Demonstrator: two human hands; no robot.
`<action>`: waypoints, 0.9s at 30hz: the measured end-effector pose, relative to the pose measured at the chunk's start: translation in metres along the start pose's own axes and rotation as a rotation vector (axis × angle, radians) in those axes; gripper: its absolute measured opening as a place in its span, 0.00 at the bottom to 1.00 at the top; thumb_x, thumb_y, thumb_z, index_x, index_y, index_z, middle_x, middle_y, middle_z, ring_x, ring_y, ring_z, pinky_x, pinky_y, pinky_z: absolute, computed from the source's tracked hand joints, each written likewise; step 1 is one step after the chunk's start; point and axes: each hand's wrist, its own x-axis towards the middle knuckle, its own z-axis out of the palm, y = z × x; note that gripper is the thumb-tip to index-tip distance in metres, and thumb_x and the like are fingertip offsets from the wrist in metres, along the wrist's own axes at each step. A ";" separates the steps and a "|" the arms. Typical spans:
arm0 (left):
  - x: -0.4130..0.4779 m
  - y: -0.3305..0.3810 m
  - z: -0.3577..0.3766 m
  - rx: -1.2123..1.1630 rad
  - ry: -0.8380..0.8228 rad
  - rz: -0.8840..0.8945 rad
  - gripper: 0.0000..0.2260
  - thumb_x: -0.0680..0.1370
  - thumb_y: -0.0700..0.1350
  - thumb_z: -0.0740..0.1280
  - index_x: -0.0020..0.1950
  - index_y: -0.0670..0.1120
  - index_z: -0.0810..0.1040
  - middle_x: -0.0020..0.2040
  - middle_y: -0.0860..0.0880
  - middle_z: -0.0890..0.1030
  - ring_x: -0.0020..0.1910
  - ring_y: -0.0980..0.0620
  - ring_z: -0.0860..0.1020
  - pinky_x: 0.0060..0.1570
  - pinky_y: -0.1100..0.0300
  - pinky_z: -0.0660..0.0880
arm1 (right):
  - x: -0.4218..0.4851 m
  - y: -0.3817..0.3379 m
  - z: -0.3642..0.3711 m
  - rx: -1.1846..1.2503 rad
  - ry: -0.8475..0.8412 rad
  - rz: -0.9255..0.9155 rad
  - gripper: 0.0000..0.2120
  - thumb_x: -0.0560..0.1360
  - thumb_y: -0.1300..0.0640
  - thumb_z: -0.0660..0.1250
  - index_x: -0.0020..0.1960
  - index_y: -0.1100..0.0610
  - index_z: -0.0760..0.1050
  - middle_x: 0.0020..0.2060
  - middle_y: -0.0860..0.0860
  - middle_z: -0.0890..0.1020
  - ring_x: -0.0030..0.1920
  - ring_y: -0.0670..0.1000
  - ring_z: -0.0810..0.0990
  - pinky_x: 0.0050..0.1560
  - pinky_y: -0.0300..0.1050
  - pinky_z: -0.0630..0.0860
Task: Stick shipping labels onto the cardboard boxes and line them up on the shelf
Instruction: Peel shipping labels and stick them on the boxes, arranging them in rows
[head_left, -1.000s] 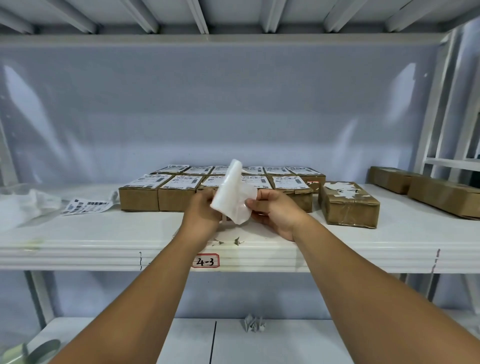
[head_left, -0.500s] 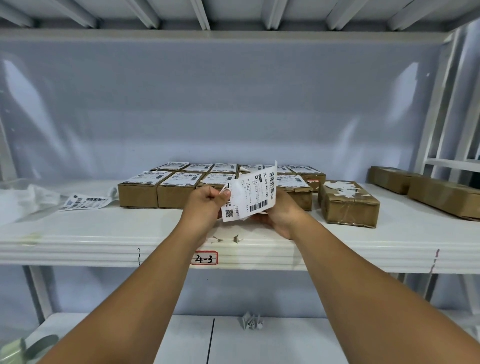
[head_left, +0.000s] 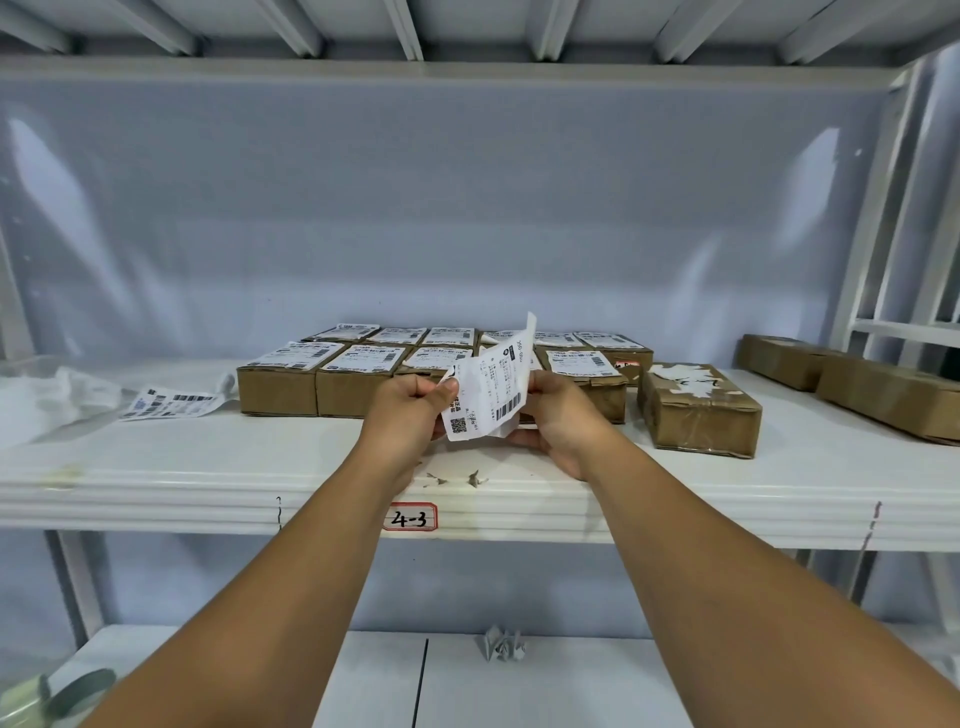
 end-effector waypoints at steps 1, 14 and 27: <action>0.000 0.000 0.000 -0.001 0.003 -0.001 0.11 0.79 0.41 0.65 0.36 0.42 0.71 0.37 0.44 0.81 0.34 0.48 0.79 0.31 0.61 0.76 | 0.000 0.000 0.000 -0.003 0.005 0.000 0.13 0.80 0.67 0.57 0.62 0.70 0.70 0.56 0.63 0.79 0.46 0.56 0.80 0.42 0.49 0.82; 0.002 -0.002 -0.002 0.012 0.044 0.026 0.11 0.78 0.40 0.65 0.37 0.41 0.72 0.38 0.42 0.80 0.36 0.47 0.79 0.43 0.56 0.77 | 0.001 0.000 -0.003 0.015 0.063 -0.013 0.12 0.78 0.70 0.55 0.61 0.69 0.69 0.47 0.61 0.81 0.38 0.54 0.81 0.35 0.48 0.83; 0.009 0.006 -0.018 0.021 0.005 -0.064 0.09 0.78 0.41 0.66 0.38 0.43 0.72 0.40 0.41 0.82 0.32 0.49 0.78 0.26 0.64 0.73 | 0.020 0.012 -0.003 -0.083 0.149 -0.015 0.09 0.80 0.61 0.61 0.41 0.55 0.68 0.47 0.60 0.81 0.52 0.60 0.80 0.57 0.64 0.75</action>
